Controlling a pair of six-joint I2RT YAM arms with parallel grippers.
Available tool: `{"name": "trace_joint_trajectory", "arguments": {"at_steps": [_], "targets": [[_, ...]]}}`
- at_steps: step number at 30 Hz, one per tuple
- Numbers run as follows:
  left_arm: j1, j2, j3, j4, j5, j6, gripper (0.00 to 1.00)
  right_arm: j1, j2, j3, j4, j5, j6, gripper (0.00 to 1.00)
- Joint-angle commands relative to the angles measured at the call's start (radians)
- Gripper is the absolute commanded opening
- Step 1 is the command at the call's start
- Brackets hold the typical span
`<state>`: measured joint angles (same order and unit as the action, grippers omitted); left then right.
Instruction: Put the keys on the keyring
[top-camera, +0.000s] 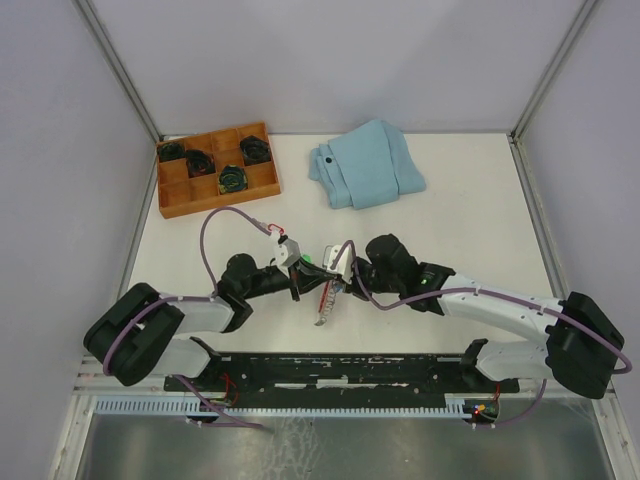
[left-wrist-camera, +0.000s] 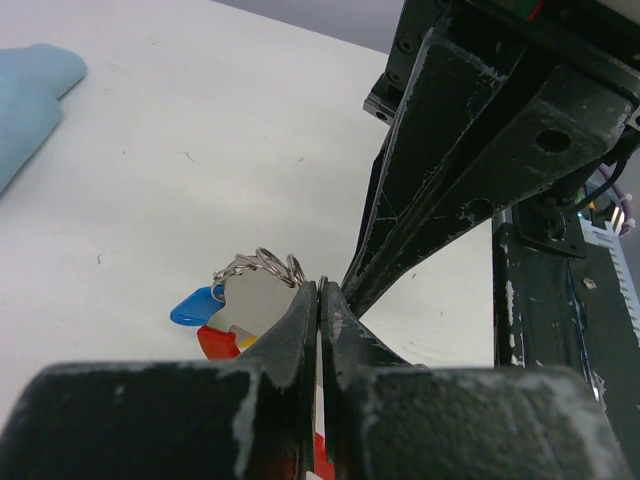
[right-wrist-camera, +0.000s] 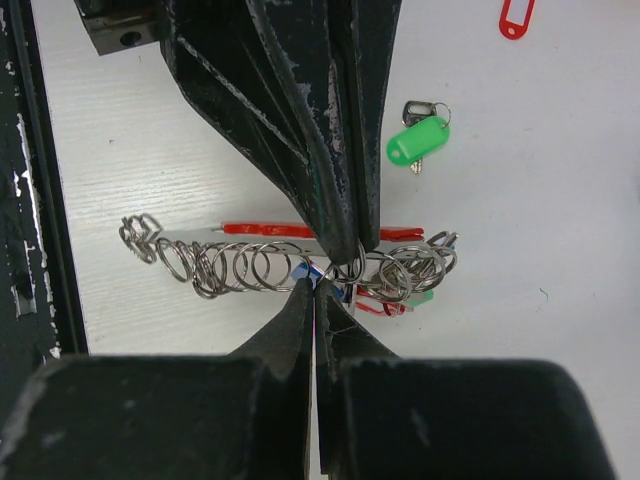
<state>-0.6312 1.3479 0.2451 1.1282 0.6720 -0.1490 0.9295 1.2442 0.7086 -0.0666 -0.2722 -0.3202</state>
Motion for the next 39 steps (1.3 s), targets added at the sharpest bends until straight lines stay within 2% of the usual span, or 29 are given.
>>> {"name": "trace_joint_trajectory", "arguments": {"at_steps": [1,6,10,18,24,29,33,37,39], "targets": [[-0.002,-0.005,0.007,0.204,-0.104,-0.057,0.03,0.011,-0.006,-0.019,0.02,-0.033,0.03,0.01],[-0.018,0.024,0.016,0.213,-0.114,-0.063,0.03,0.011,-0.026,-0.031,0.058,0.008,0.048,0.01],[-0.018,0.048,0.023,0.16,-0.158,-0.034,0.03,0.009,-0.045,-0.037,0.053,0.068,0.061,0.01],[-0.017,0.053,0.06,0.06,-0.272,-0.018,0.25,-0.008,-0.008,-0.039,0.019,0.224,0.185,0.01],[-0.016,-0.049,0.047,-0.095,-0.479,-0.035,0.34,-0.059,0.062,-0.032,-0.001,0.339,0.34,0.01],[-0.016,-0.176,0.03,-0.257,-0.706,-0.106,0.46,-0.163,0.154,0.0,-0.033,0.446,0.487,0.01],[-0.011,-0.314,0.014,-0.393,-0.867,-0.164,0.58,-0.228,0.201,0.017,-0.032,0.51,0.561,0.14],[-0.009,-0.469,0.005,-0.56,-1.015,-0.243,0.72,-0.252,0.172,-0.003,-0.01,0.521,0.608,0.33],[-0.01,-0.564,0.005,-0.656,-1.073,-0.294,0.81,-0.254,0.111,-0.021,-0.021,0.564,0.631,0.47]]}}
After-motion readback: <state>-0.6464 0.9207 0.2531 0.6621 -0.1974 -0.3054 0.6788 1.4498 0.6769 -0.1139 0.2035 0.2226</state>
